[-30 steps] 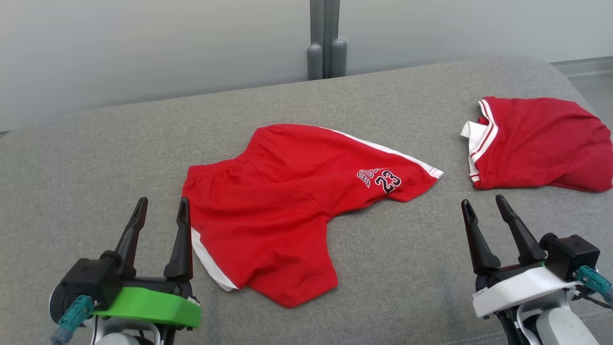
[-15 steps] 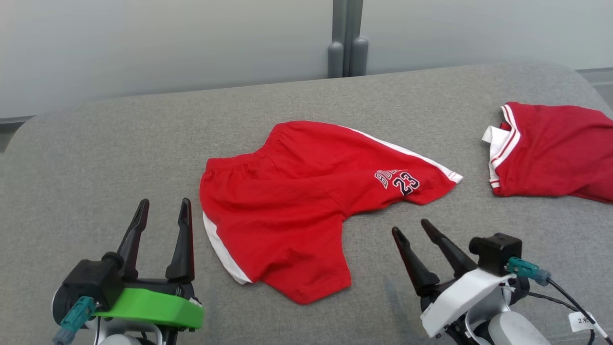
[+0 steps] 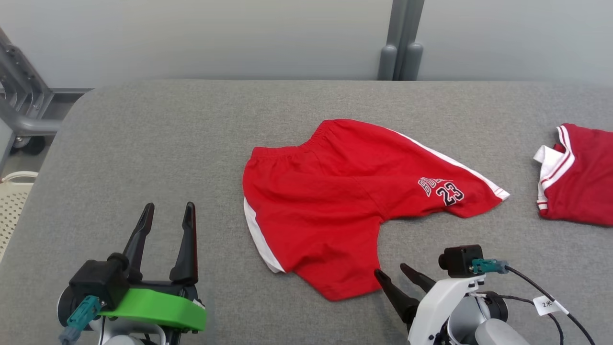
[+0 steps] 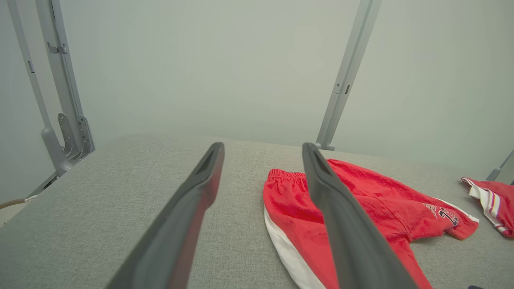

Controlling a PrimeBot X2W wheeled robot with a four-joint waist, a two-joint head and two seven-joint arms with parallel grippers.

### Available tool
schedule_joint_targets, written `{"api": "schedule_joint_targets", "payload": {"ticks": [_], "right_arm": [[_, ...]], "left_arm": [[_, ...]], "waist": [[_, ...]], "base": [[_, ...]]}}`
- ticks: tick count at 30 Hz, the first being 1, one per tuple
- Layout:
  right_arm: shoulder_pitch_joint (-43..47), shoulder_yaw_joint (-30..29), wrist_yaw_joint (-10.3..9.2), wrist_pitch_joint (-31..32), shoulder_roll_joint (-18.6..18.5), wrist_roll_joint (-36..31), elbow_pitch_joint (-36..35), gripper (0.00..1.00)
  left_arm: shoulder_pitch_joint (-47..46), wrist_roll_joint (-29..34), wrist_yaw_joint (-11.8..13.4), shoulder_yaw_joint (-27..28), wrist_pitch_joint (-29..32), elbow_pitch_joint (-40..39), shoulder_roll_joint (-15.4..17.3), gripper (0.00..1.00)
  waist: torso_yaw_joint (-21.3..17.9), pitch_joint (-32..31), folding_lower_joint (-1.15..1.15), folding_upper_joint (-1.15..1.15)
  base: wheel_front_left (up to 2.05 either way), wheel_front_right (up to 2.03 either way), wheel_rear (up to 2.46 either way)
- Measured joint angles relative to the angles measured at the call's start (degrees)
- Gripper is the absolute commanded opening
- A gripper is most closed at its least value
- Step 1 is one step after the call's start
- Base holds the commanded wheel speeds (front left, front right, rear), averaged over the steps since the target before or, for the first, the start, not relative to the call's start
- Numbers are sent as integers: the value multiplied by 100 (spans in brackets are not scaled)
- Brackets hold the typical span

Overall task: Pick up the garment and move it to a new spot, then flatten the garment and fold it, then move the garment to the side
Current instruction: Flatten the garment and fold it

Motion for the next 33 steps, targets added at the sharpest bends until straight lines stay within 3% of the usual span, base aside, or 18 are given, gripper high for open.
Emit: {"api": "schedule_joint_targets", "payload": {"ticks": [10,22,23,25,26,30,33], "right_arm": [[-107,-438,0,444,293,-246,658,100],[-292,-748,3,648,595,-365,1074,100],[-320,-759,4,681,606,-357,1110,95],[-364,-790,4,740,628,-358,1178,75],[-387,-809,4,782,634,-357,1207,54],[-471,-810,4,923,668,-247,1290,0],[-517,-782,4,962,679,-240,1315,0]], "left_arm": [[-1,-1,-10,-22,13,4,3,100],[-47,-1,-8,-33,13,4,4,100],[-53,-1,-8,-33,13,5,4,100],[-60,-1,-8,-34,13,9,4,100],[-63,-1,-8,-36,14,13,4,100],[-81,-1,-5,-41,24,21,8,100],[-81,-1,10,-53,31,12,12,100]], "waist": [[430,31,0,0],[637,183,0,0],[644,185,0,0],[654,188,0,0],[658,188,0,0],[672,175,0,0],[684,177,0,0]], "base": [[0,0,0],[0,0,0],[0,0,0],[0,0,0],[0,0,0],[0,0,0],[0,0,0]]}}
